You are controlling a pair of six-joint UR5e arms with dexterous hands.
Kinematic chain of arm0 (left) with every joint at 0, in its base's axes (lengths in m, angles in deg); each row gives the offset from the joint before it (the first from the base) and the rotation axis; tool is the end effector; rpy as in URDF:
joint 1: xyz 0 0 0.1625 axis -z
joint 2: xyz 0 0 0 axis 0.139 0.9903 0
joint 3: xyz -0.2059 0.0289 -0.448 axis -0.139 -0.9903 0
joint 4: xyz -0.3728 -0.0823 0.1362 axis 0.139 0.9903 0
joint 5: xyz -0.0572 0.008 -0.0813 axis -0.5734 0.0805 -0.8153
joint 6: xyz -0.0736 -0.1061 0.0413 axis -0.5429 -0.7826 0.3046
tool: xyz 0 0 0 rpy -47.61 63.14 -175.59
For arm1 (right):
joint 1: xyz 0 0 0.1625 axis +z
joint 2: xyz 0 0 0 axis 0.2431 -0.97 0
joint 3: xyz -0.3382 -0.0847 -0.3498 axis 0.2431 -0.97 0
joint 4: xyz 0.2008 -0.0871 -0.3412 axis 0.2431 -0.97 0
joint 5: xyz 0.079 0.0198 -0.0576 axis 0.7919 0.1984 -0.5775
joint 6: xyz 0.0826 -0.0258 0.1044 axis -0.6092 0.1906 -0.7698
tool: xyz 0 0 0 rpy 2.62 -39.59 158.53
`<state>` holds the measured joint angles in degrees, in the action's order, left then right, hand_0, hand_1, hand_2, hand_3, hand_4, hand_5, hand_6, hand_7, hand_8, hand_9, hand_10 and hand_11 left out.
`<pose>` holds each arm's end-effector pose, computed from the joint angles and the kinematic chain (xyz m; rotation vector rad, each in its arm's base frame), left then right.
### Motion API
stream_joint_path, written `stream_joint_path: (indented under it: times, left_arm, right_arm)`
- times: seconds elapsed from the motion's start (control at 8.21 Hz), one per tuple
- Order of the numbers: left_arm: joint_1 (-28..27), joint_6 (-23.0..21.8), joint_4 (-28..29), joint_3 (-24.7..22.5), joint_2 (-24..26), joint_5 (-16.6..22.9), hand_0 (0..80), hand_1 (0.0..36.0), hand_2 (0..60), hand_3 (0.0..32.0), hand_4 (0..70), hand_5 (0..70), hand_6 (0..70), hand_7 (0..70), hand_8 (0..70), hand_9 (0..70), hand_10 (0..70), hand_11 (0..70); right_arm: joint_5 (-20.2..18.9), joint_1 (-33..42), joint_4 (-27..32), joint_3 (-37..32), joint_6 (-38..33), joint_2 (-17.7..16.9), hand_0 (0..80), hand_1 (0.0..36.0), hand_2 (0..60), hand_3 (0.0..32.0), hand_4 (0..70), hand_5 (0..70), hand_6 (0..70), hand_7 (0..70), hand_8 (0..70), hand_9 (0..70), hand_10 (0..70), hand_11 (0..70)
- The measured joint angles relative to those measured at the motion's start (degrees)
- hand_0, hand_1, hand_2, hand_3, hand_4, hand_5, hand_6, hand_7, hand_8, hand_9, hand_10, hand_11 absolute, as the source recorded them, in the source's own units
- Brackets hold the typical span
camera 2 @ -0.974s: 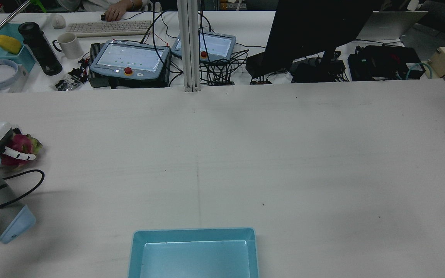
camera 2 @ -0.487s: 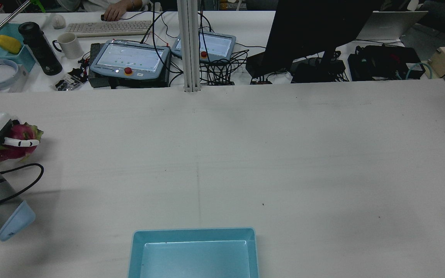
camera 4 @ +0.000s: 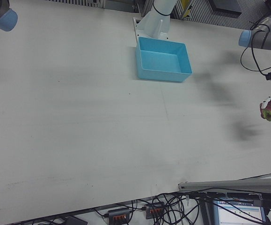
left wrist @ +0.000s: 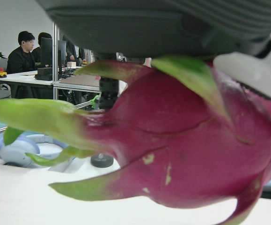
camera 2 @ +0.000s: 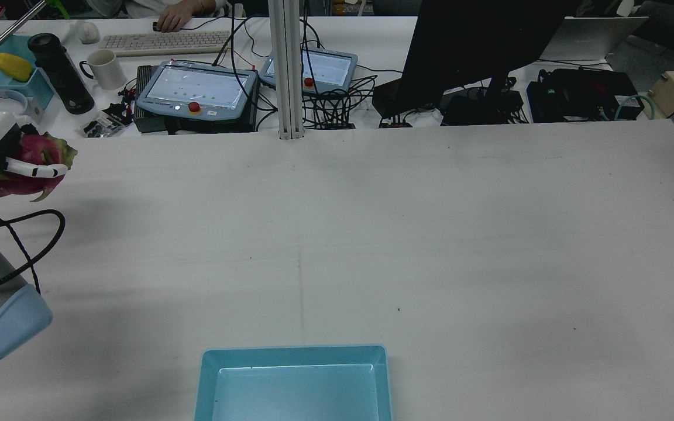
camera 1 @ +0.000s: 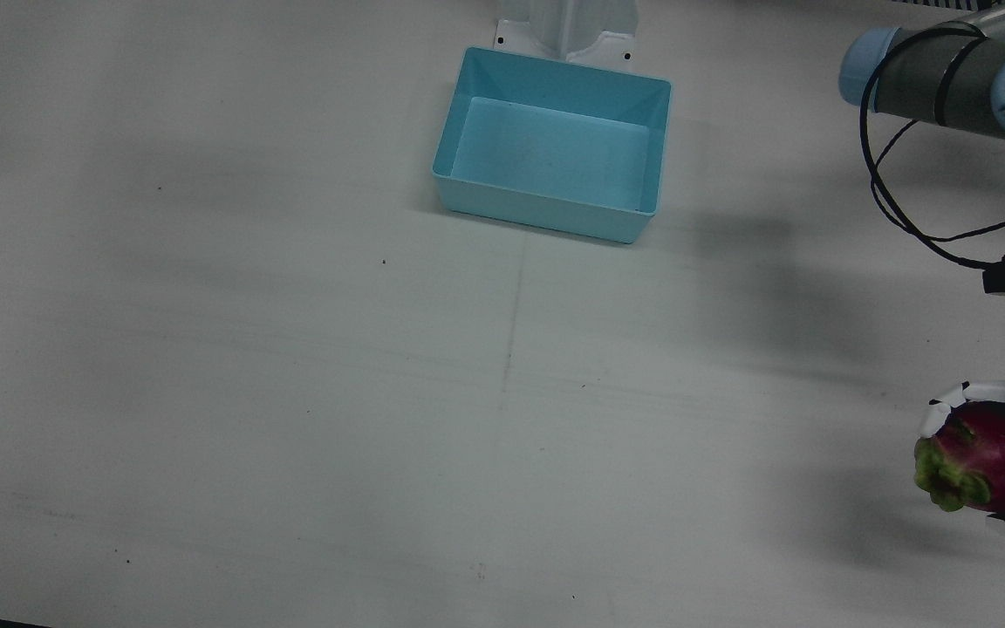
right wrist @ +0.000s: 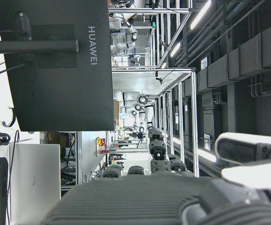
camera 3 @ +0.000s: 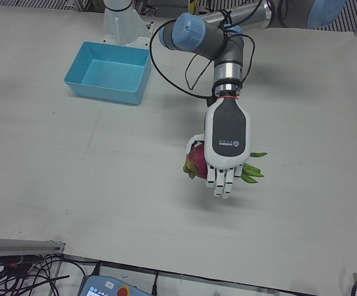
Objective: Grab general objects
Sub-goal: 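Lift the dragon fruit with the left hand and carry it toward the tray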
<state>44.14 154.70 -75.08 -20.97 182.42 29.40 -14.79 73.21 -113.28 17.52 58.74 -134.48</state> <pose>0.2033 -0.5853 0.4633 0.8829 1.1432 -1.2971 0.1189 -0.5369 0.7452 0.0259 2.2618 -2.0902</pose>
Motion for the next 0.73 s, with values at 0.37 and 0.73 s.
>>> stream_joint_path:
  times: [0.37, 0.73]
  left_arm:
    - [0.09, 0.03, -10.56, -5.84, 11.29, -0.22, 23.8, 25.1, 60.0, 0.0, 8.7, 69.6, 15.3, 30.2, 13.2, 22.0, 25.4, 38.3]
    - [-2.05, 0.08, -14.98, -7.1, 21.15, -0.21, 24.3, 21.4, 60.0, 0.0, 9.7, 55.3, 11.7, 29.8, 14.1, 24.7, 30.3, 44.6]
  right_arm:
    - [0.0, 0.0, 0.0, 0.0, 0.0, 0.0, 0.0, 0.0, 0.0, 0.0, 0.0, 0.0, 0.0, 0.0, 0.0, 0.0, 0.0, 0.0]
    - [0.0, 0.0, 0.0, 0.0, 0.0, 0.0, 0.0, 0.0, 0.0, 0.0, 0.0, 0.0, 0.0, 0.0, 0.0, 0.0, 0.0, 0.0]
